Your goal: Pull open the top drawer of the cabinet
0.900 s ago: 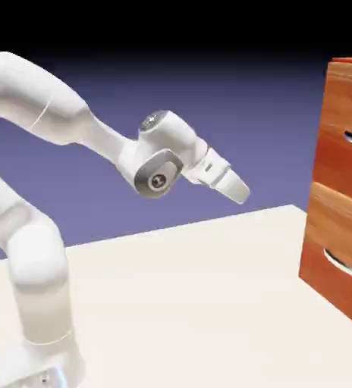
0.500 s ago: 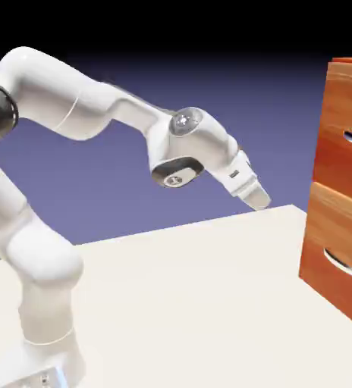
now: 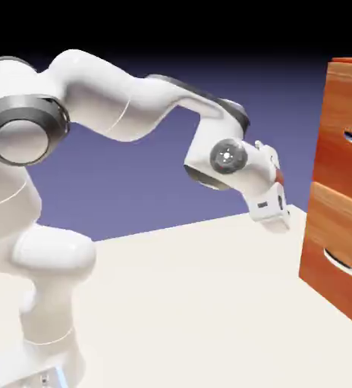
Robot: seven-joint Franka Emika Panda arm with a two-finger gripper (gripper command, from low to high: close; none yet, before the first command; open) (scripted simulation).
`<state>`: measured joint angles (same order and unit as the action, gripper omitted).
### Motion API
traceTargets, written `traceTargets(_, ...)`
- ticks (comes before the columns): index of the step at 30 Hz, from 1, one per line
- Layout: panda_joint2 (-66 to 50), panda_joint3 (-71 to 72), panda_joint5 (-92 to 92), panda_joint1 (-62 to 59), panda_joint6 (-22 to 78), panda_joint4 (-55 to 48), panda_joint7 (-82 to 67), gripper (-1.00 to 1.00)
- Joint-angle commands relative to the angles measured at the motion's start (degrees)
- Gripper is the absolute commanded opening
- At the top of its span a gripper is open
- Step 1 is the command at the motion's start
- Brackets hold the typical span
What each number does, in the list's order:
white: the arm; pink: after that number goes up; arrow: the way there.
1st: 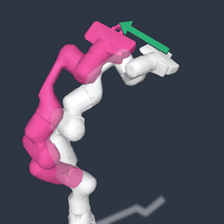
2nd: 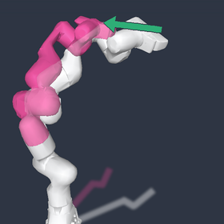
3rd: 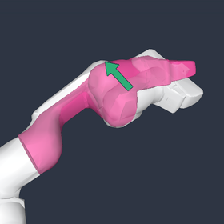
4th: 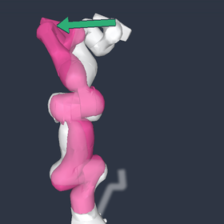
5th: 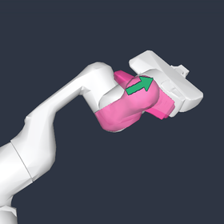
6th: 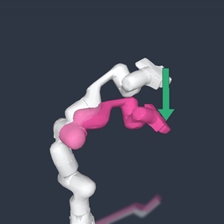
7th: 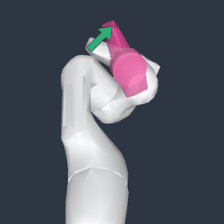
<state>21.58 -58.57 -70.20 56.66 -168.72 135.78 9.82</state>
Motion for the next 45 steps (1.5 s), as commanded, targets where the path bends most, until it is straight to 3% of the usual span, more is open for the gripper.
traceTargets(1,-0.39,-2.08,-2.49,1.99,0.19,-0.9,-1.16,0.0)
traceTargets(37,-14.48,-76.57,-91.78,73.18,6.91,-32.98,-42.67,0.0)
traceTargets(45,-3.2,-81.2,-95.8,81.33,2.15,-46.29,-52.97,0.0)
